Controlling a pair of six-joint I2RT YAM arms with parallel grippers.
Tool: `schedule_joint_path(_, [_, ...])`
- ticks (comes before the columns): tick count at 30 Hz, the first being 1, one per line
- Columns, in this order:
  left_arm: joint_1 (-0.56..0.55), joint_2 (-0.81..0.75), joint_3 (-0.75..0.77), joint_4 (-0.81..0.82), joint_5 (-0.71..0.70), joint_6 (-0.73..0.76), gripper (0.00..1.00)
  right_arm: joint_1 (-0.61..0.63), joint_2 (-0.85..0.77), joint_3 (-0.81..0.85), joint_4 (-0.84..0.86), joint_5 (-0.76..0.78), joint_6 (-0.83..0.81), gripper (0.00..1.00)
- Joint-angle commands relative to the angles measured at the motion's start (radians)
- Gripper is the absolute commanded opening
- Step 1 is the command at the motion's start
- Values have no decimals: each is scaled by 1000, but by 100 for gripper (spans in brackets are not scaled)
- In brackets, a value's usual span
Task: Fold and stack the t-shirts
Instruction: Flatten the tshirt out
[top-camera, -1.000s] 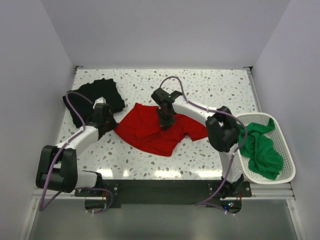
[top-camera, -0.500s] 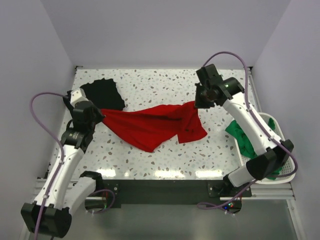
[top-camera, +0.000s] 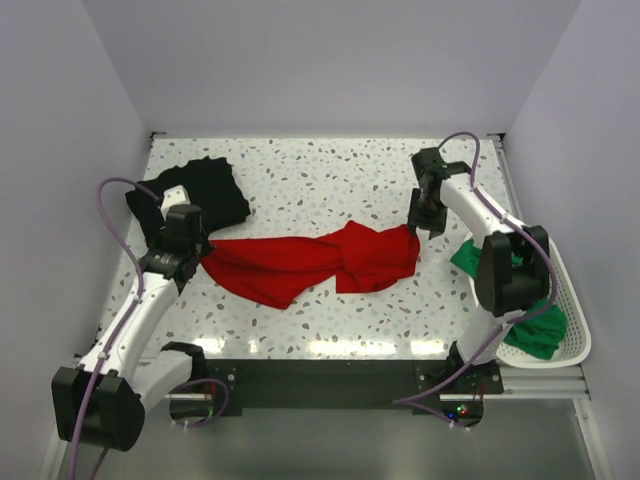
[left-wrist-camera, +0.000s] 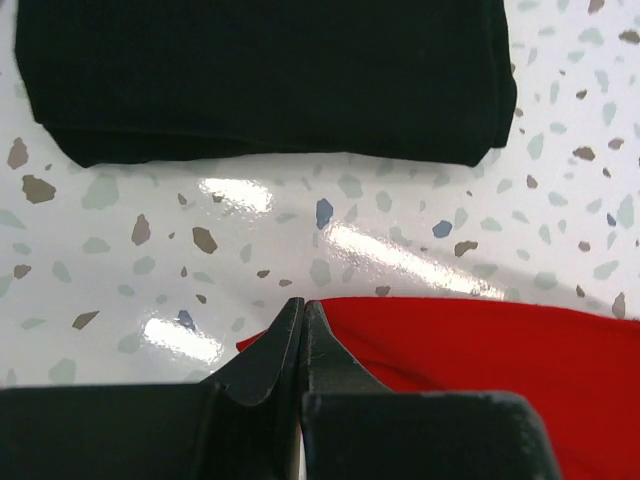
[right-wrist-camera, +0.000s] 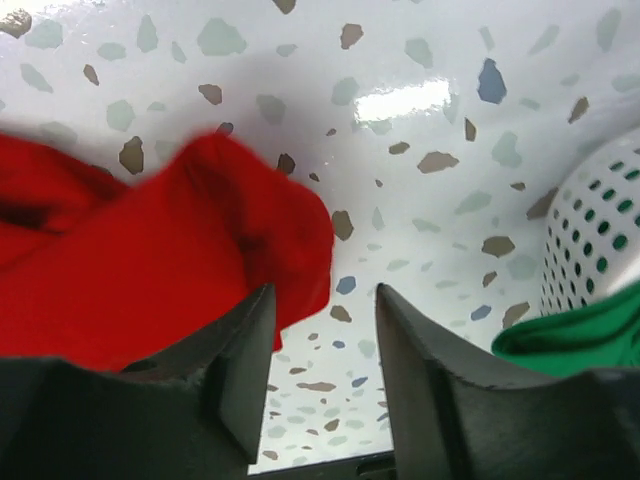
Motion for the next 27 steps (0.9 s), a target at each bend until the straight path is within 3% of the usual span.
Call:
schedule_joint_path(1, [6,22,54,83,73,85,0,-2,-28,69,38,-38,-50,50])
schedule_joint_path(5, [6,30,54,97,109,90,0,-2,-172,-78,83,-113,-49,58])
schedule_joint_path(9, [6,19,30,94,127,75,0,-2,-294,-352,207,-268,-16,47])
schedule_joint_path(12, [6,18,22,91,133,72,0,-4,-302,-433,241,-285,-7,43])
schedule_joint_path(27, [6,30,16,85,135,67,0,-2,-139,-470,382,-367,2,40])
